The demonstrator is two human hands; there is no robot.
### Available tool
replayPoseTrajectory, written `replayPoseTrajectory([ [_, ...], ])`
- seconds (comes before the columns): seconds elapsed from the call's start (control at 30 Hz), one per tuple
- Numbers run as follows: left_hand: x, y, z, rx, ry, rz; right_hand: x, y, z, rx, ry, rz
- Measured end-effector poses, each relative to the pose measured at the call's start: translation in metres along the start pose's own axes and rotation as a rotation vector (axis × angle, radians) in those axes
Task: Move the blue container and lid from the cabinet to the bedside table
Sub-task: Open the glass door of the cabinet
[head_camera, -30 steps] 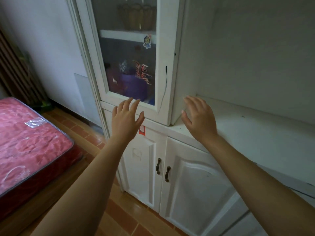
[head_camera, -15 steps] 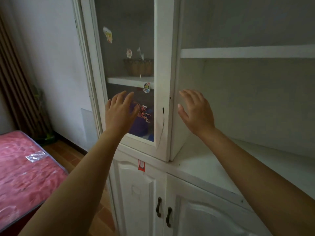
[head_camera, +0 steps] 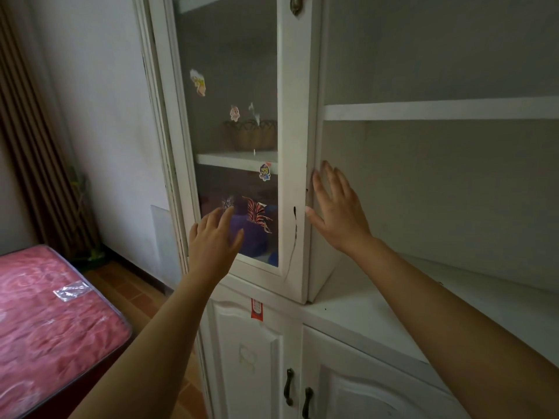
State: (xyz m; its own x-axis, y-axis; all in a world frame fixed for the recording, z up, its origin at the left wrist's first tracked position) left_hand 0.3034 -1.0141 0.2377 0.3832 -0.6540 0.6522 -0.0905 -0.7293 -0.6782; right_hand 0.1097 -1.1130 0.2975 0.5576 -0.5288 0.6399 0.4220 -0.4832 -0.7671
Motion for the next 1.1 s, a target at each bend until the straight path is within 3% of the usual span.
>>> replayPoseTrajectory([
  [0.23,-0.008,0.010,0.004,-0.019,-0.025,0.019,-0.001,0.008,-0.002,0.124,0.025,0.049],
  [0.5,-0.034,0.044,0.008,-0.006,-0.071,0.136,-0.001,0.010,-0.005,0.147,-0.008,0.123],
  [0.73,-0.056,0.081,-0.029,-0.170,-0.003,0.304,-0.002,0.006,-0.001,0.076,-0.072,0.143],
  [0.87,-0.059,0.092,-0.062,-0.221,0.064,0.267,-0.004,0.004,0.004,0.058,-0.106,0.148],
  [1.1,-0.060,0.096,-0.078,-0.208,-0.019,0.198,-0.004,0.004,0.005,0.011,-0.134,0.169],
])
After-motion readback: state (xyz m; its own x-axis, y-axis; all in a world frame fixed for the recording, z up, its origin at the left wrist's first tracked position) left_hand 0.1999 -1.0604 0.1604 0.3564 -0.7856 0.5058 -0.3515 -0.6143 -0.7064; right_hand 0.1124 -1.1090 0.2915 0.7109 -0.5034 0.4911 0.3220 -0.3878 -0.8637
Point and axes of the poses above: each hand's wrist, its own x-axis towards the middle knuckle, its own y-axis out of the palm, z = x × y, the point moved 9 cm from there along x, towards the middle knuckle, and after that the axes turned 7 degrees about -x, right-handed, at the moved point
